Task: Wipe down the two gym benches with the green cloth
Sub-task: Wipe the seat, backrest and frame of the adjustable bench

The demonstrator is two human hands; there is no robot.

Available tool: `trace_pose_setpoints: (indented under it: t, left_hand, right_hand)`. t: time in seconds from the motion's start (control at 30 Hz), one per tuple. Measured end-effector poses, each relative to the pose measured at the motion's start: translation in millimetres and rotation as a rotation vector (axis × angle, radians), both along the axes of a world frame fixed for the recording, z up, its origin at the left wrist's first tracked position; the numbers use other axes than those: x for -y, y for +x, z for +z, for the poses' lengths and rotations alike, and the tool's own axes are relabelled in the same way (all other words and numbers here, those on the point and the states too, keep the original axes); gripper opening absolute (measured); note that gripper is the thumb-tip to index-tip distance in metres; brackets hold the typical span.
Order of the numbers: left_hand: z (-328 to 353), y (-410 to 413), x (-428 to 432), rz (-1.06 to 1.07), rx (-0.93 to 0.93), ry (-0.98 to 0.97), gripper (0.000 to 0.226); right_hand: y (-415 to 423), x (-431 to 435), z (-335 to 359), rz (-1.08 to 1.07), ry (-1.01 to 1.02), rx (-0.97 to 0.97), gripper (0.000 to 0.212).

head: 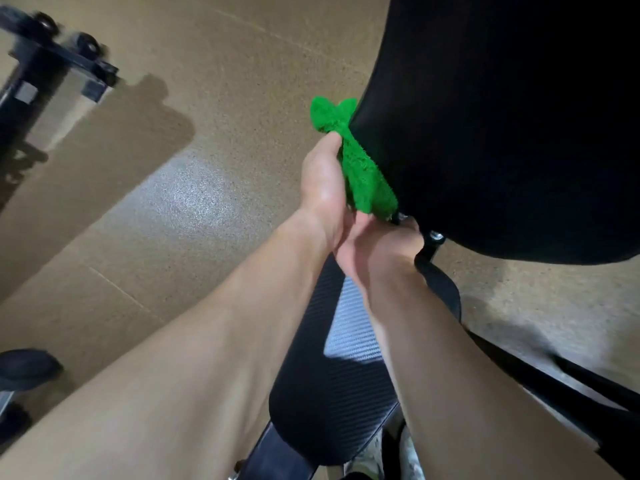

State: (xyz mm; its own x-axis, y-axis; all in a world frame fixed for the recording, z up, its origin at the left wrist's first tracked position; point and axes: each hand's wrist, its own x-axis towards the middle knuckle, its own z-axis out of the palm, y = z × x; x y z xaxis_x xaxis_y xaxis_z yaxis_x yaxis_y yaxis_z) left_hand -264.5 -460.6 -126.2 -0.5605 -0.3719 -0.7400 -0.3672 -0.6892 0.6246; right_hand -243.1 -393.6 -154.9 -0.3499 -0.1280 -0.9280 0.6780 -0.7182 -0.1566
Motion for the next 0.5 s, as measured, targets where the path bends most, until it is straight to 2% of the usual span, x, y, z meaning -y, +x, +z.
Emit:
trace_pose_setpoints:
  t: [0.07, 0.1, 0.13, 0.23, 0.33, 0.37, 0.5]
  left_hand:
    - [-0.2, 0.0, 5.0, -0.071, 0.070, -0.150, 0.032]
    - [0.9, 0.5, 6.9, -0.098, 0.130, -0.250, 0.042]
    - [7.0, -1.3, 5.6, -0.114, 0.175, -0.235, 0.051]
    - [15.0, -2.5, -1.5, -0.260, 0.143, -0.169, 0.053]
    - [28.3, -2.4, -6.5, -0.178, 0.097, -0.035, 0.055]
    - [35.1, -3.1, -6.8, -0.135, 0.095, -0.003, 0.054]
    - [68.0, 0.1, 0.9, -0.246, 0.098, -0.126, 0.045]
  right_hand:
    - [0.4, -2.1, 12.7, -0.004, -0.305, 0.006, 0.046]
    - [-0.7, -2.6, 21.6, 0.012, -0.339, 0.017, 0.049]
    - [-4.8, -3.2, 22.0, 0.086, -0.292, 0.000, 0.049]
    - [-0.1, -6.0, 24.6, 0.244, -0.081, -0.067, 0.040]
    - [1.2, -12.0, 36.2, 0.354, 0.229, 0.023, 0.024]
    - [-0.1, -11.6, 46.5, 0.362, 0.268, 0.056, 0.020]
    - [-8.9, 5.2, 86.5, 0.402, 0.127, -0.059, 0.025]
